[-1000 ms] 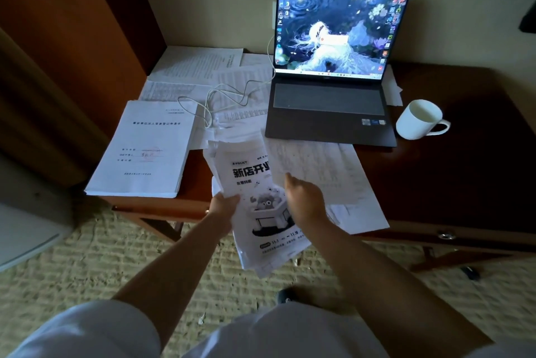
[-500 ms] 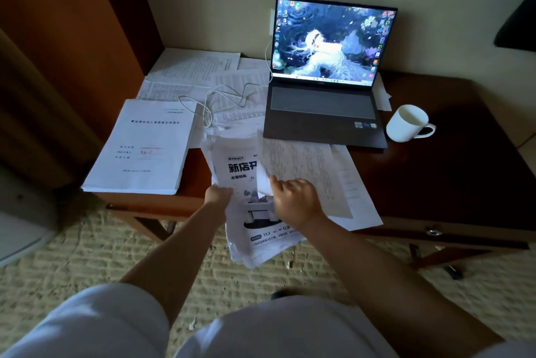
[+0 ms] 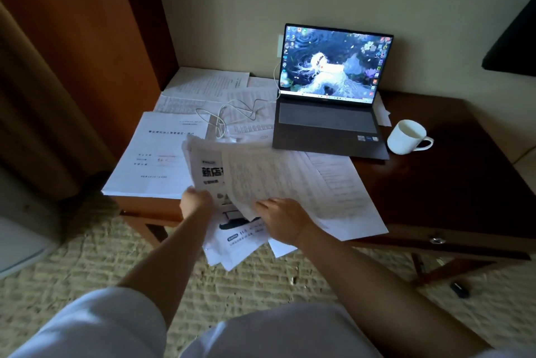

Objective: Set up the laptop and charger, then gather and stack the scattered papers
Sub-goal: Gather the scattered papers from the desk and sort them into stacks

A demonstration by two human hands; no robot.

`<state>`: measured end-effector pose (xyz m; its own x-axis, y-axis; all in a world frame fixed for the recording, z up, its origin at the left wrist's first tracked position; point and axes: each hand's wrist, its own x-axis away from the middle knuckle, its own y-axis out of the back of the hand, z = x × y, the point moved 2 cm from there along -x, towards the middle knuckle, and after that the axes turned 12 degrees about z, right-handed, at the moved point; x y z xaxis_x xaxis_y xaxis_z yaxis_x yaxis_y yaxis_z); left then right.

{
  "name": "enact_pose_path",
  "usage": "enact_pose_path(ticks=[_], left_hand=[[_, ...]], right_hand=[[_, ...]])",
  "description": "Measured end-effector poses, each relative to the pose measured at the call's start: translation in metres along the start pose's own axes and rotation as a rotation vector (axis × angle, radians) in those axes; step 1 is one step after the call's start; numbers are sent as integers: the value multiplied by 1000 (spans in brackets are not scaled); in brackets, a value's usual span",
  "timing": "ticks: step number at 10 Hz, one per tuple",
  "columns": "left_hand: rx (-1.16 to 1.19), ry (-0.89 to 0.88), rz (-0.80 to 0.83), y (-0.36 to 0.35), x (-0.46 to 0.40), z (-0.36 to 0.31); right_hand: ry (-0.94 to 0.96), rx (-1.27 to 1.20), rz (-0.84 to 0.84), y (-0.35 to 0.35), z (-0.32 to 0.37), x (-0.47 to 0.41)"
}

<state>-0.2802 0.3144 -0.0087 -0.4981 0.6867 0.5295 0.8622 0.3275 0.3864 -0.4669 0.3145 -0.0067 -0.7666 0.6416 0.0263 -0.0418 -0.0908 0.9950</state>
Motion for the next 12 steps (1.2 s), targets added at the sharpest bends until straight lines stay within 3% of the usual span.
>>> enact_pose_path(ticks=[2, 3, 5, 6, 7, 8, 9, 10, 11, 12], left_hand=[[75, -109, -164, 42, -1, 7], [218, -121, -237, 59, 7, 13], [544, -84, -227, 90, 7, 25], [605, -80, -247, 97, 4, 28], [595, -81, -217, 90, 3, 26], [470, -74, -74, 62, 5, 22], [339, -58, 112, 27, 1, 22], [155, -92, 190, 1, -4, 16], [47, -98, 218, -19, -12, 10], [19, -64, 231, -35, -15, 8]], right_hand=[[-325, -383, 456, -17, -7, -1], [-339, -500, 652, -29, -8, 2], [-542, -905, 671, -65, -10, -9], [-567, -866, 741, -44, 1, -6], [-613, -836, 703, -34, -3, -1], [-797, -841, 374, -30, -24, 2], [-974, -1121, 64, -26, -48, 12], [-1163, -1497, -306, -24, -71, 20], [-1197, -1429, -246, -29, -83, 20], [-1111, -1225, -48, -34, -91, 18]])
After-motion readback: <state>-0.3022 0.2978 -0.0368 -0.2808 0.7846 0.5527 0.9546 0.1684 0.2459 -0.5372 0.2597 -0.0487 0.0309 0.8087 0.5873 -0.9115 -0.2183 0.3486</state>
